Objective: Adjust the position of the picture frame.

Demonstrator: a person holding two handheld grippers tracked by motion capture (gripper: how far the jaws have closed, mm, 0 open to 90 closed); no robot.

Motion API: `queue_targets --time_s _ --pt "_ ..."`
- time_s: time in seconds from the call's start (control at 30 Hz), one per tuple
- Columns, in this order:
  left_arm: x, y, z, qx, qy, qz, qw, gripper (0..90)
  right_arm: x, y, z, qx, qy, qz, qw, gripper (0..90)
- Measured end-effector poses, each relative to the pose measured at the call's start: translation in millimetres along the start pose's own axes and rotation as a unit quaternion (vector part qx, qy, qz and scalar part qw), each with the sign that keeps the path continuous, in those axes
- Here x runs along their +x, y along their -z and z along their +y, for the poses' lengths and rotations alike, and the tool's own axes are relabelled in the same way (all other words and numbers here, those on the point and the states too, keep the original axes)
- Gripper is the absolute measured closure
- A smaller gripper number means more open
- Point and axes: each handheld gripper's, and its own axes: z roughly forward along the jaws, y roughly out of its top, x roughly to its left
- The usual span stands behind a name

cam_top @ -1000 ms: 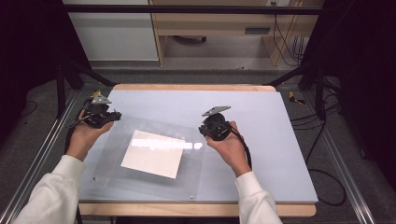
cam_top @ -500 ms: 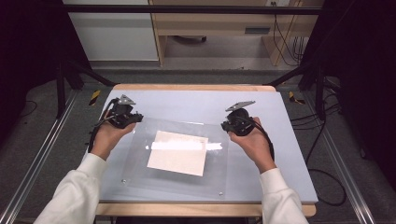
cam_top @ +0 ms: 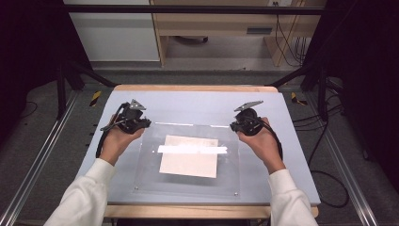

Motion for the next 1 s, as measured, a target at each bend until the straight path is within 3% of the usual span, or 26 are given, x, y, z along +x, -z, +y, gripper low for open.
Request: queue_targets --time_s 0.4,0.57,0.8,1.0 --pt "-5.7 -12.5 -14.8 0.018 0.004 -0.011 0.9998 84.8 -2.5 -14.1 -0.2 0.026 0.011 -0.006 0.9996 84.6" --pt "-8.6 -17.4 -14.7 0.021 -0.014 0.001 0.9997 84.4 -4.0 -19.0 -3.4 0.039 0.014 -0.014 0.9991 84.1" --pt "-5.7 -23.1 -19.5 0.024 0.001 -0.010 0.9997 84.3 -5.9 -27.7 -8.0 0.037 0.007 -0.012 0.9992 84.7" --pt "-7.1 -27.9 -19.7 0.024 0.000 -0.012 0.9996 84.4 -7.2 -28.8 -10.0 0.038 0.003 -0.013 0.9992 84.8"
